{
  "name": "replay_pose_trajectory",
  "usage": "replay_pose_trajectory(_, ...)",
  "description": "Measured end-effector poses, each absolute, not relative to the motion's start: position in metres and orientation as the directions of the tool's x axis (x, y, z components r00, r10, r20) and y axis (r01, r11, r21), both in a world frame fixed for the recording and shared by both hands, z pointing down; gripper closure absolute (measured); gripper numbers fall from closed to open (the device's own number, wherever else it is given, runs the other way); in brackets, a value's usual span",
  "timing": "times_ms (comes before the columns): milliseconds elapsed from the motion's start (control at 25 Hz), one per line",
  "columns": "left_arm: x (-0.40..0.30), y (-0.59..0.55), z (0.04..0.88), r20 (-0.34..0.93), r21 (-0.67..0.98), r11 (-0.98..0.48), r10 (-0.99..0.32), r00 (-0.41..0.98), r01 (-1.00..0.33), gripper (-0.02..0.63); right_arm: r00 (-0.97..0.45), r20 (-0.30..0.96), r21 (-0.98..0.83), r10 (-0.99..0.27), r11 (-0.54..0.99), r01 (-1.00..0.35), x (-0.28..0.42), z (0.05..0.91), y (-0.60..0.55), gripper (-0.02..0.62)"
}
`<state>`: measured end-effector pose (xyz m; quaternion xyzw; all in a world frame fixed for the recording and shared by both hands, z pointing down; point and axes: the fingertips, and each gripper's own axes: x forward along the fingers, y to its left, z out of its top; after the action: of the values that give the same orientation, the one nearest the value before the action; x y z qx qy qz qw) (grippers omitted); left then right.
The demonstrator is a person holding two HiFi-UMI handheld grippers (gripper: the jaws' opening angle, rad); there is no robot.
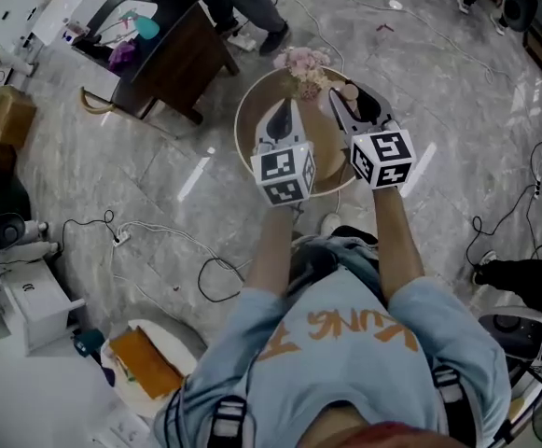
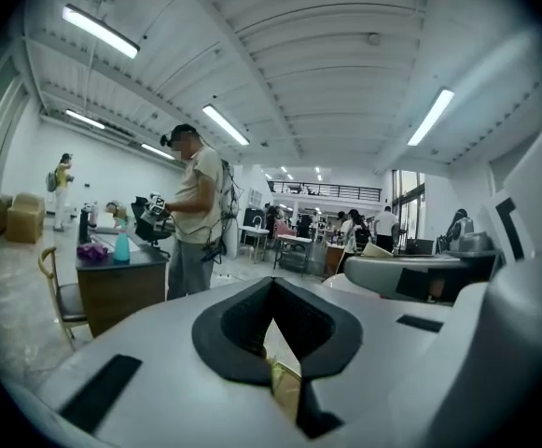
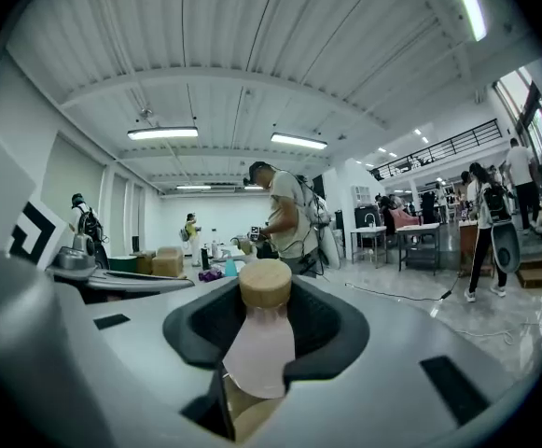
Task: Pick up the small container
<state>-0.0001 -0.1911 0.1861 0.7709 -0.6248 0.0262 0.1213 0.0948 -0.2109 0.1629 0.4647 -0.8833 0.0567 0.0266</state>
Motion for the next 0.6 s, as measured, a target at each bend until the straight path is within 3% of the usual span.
replay_pose_trajectory(600,-0.002,-0.214,0.159,0.151,0.119,-0.224,-0.959,0.241,-0.967,0.583,-0.569,0.065,-0.048,-0.82,0.567,-0.822,0.096,0.139,-0.226,0.448)
